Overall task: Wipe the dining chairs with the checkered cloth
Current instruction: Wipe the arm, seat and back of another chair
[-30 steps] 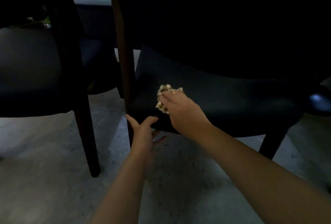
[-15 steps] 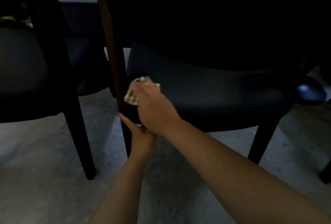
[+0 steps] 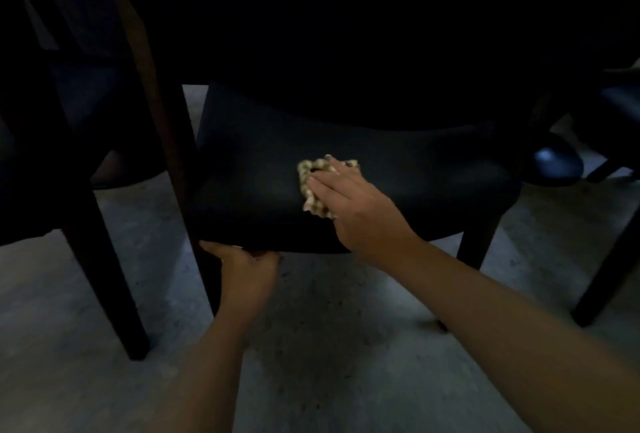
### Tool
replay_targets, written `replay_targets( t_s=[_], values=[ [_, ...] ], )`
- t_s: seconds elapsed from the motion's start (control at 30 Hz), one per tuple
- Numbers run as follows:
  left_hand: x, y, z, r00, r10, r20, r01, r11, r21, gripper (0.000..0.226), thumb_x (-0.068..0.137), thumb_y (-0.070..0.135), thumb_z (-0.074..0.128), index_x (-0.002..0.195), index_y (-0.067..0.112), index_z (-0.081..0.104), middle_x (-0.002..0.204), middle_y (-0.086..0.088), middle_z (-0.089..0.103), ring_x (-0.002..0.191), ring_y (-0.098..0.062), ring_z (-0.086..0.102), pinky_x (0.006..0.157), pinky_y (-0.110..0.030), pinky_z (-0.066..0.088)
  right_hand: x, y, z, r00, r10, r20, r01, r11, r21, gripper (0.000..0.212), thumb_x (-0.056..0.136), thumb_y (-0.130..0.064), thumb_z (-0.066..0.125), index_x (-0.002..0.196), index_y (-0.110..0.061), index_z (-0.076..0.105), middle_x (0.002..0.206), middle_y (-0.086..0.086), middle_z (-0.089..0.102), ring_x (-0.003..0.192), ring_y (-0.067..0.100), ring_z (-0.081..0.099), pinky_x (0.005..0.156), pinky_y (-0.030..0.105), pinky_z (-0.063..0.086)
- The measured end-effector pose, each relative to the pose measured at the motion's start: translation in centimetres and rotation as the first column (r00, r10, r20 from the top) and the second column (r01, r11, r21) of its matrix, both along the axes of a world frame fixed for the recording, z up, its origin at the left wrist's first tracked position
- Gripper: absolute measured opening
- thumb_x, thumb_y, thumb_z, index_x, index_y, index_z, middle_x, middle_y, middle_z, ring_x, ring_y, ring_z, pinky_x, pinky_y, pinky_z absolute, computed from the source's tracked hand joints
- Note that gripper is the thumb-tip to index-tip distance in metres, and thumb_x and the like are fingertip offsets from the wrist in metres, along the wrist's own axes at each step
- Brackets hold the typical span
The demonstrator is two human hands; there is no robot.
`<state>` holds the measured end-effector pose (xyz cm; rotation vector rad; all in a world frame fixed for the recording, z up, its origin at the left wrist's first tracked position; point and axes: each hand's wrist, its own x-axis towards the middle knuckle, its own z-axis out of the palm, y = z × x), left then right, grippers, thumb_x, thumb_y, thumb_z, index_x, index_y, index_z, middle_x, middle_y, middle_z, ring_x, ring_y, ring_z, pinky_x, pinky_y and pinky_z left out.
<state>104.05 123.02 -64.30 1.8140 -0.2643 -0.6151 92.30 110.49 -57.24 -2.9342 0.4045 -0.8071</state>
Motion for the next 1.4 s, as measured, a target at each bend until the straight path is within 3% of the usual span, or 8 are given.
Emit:
replay_targets(
  t_s=[0.47, 0.63, 0.77, 1.03, 1.1, 1.2, 1.37, 1.4],
  values=[
    [0.0, -1.0, -0.6, 0.998, 0.069, -0.008, -0.068, 0.997, 0.034, 0.124, 0.075, -0.008, 0.064, 0.142, 0.015, -0.037, 0.076, 0.009, 0.046, 0.064, -0.007, 0.054, 0.051, -0.023, 0.046, -9.9, -8.5, 0.2, 0.982, -0.188, 0.003, 0.188, 0.982, -0.03, 0.057, 0.07, 0.023, 0.054, 0.125, 0.011, 0.055, 0.13, 0.026, 0.054, 0.132, 0.046, 0.037, 0.103, 0.063, 0.037],
    [0.2, -0.7, 0.0, 0.992, 0.068, -0.103, -0.069, 0.998, 0.0, 0.124, 0.075, -0.004, 0.068, 0.146, 0.021, -0.031, 0.107, -0.013, 0.06, 0.095, -0.028, 0.063, 0.089, -0.048, 0.053, -11.4, -9.5, -0.1, 0.972, -0.234, 0.023, 0.232, 0.97, 0.068, 0.06, 0.069, 0.024, 0.055, 0.127, 0.01, 0.053, 0.133, 0.026, 0.051, 0.134, 0.042, 0.036, 0.108, 0.057, 0.032],
    [0.3, 0.1, 0.8, 0.986, 0.062, -0.154, -0.077, 0.993, -0.092, 0.107, 0.078, -0.005, 0.063, 0.152, 0.021, -0.01, 0.101, -0.008, 0.062, 0.095, -0.026, 0.066, 0.079, -0.038, 0.054, -14.3, -10.9, -0.5, 0.909, -0.417, 0.018, 0.409, 0.9, 0.152, 0.06, 0.076, 0.02, 0.053, 0.134, 0.003, 0.05, 0.142, 0.02, 0.046, 0.14, 0.033, 0.029, 0.115, 0.046, 0.025],
    [0.5, 1.3, 2.2, 0.961, 0.073, -0.267, -0.124, 0.976, -0.18, 0.07, 0.085, -0.005, 0.057, 0.146, 0.013, 0.03, 0.122, -0.012, 0.061, 0.1, -0.023, 0.066, 0.088, -0.038, 0.053, -13.0, -7.7, -2.8, 0.485, -0.835, 0.26, 0.484, 0.504, 0.715, 0.061, 0.087, 0.008, 0.042, 0.145, -0.008, 0.036, 0.148, 0.011, 0.036, 0.136, 0.023, 0.034, 0.111, 0.028, 0.028],
    [0.9, 1.7, 2.2, 0.928, 0.064, -0.367, -0.149, 0.967, -0.208, 0.054, 0.086, -0.005, 0.054, 0.138, 0.005, 0.042, 0.115, -0.012, 0.064, 0.096, -0.021, 0.066, 0.085, -0.035, 0.053, -12.2, -8.6, -2.1, 0.285, -0.931, 0.23, 0.193, 0.291, 0.937, 0.048, 0.092, 0.0, 0.037, 0.137, -0.014, 0.047, 0.125, 0.014, 0.055, 0.102, 0.026, 0.058, 0.077, 0.031, 0.05],
    [1.4, 2.5, 2.3, 0.907, -0.015, -0.422, -0.106, 0.96, -0.261, 0.04, 0.091, -0.005, 0.046, 0.13, -0.008, 0.047, 0.101, -0.01, 0.062, 0.089, -0.016, 0.063, 0.078, -0.027, 0.053, -11.1, -8.9, -1.2, 0.146, -0.988, 0.051, -0.083, 0.039, 0.996, 0.033, 0.096, -0.008, 0.036, 0.123, -0.011, 0.056, 0.078, 0.003, 0.055, 0.06, 0.013, 0.049, 0.045, 0.023, 0.036],
    [2.5, 2.6, 2.2, 0.858, 0.051, -0.511, -0.205, 0.947, -0.249, 0.038, 0.085, -0.009, 0.05, 0.122, -0.002, 0.056, 0.098, -0.011, 0.068, 0.096, -0.02, 0.067, 0.074, -0.031, 0.052, -8.8, -6.8, -1.6, 0.076, -0.992, -0.098, -0.263, -0.115, 0.958, 0.036, 0.095, -0.005, 0.036, 0.127, -0.009, 0.053, 0.104, 0.006, 0.06, 0.084, 0.017, 0.057, 0.069, 0.029, 0.047],
    [2.5, 2.6, 2.1, 0.864, 0.053, -0.501, -0.199, 0.95, -0.241, 0.037, 0.084, -0.008, 0.05, 0.121, -0.001, 0.056, 0.098, -0.011, 0.069, 0.098, -0.021, 0.068, 0.074, -0.03, 0.052, -8.1, -5.6, -1.6, 0.171, -0.966, -0.194, 0.06, -0.186, 0.981, 0.035, 0.097, -0.009, 0.037, 0.127, -0.007, 0.053, 0.115, 0.009, 0.059, 0.098, 0.02, 0.057, 0.081, 0.028, 0.047]
  ],
)
